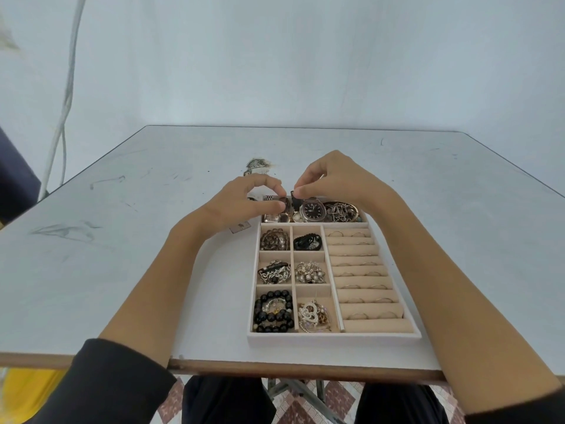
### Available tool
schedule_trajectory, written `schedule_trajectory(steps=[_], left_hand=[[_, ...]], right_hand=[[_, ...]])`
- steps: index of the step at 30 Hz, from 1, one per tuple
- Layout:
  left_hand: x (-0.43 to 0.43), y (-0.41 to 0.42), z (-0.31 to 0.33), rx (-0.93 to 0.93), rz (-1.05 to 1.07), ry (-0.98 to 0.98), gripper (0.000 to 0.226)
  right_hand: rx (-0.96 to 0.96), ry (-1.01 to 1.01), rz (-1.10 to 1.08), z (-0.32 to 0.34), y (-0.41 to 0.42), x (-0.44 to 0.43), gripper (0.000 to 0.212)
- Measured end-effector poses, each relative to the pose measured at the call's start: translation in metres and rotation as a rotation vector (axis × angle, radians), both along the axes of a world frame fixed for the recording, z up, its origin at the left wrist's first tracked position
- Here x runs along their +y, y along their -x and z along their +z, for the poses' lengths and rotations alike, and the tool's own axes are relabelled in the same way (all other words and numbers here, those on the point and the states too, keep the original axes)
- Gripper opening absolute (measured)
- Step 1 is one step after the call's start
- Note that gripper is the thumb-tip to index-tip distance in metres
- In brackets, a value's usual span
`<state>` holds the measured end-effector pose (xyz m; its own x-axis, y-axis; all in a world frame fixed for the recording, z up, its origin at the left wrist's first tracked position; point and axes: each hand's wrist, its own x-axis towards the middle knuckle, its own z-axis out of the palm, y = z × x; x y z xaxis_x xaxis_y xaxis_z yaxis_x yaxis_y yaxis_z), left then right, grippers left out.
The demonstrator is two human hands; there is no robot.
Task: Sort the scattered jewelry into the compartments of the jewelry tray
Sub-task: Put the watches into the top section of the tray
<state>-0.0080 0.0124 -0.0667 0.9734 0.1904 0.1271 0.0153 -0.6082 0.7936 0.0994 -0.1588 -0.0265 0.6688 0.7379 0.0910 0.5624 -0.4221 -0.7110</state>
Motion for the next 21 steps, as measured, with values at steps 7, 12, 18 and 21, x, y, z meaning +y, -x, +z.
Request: schedule_trajectory(steps=[7, 12, 18, 21], left_hand=[[-0.01, -0.009, -0.004, -0.129, 0.088, -0.132, 0.024], [-0.02, -0.012, -0.001, -0.237, 0.125, -0.197, 0.021], [-0.023, -0.011, 0.002, -0.248, 0.079, -0.16, 0.021], [-0.024, -0.012, 0.0, -0.27, 0.072, -0.197, 0.019]], right_hand=[[0.004, 0.045, 0.043, 0.007, -0.003, -0.01, 0.022], [-0.021, 0.126, 0.085, 0.007, -0.007, -0.013, 0.025], [0.041, 0.105, 0.069, 0.008, -0.009, -0.014, 0.02], [0.043, 0.102, 0.064, 0.007, -0.008, -0.013, 0.016]])
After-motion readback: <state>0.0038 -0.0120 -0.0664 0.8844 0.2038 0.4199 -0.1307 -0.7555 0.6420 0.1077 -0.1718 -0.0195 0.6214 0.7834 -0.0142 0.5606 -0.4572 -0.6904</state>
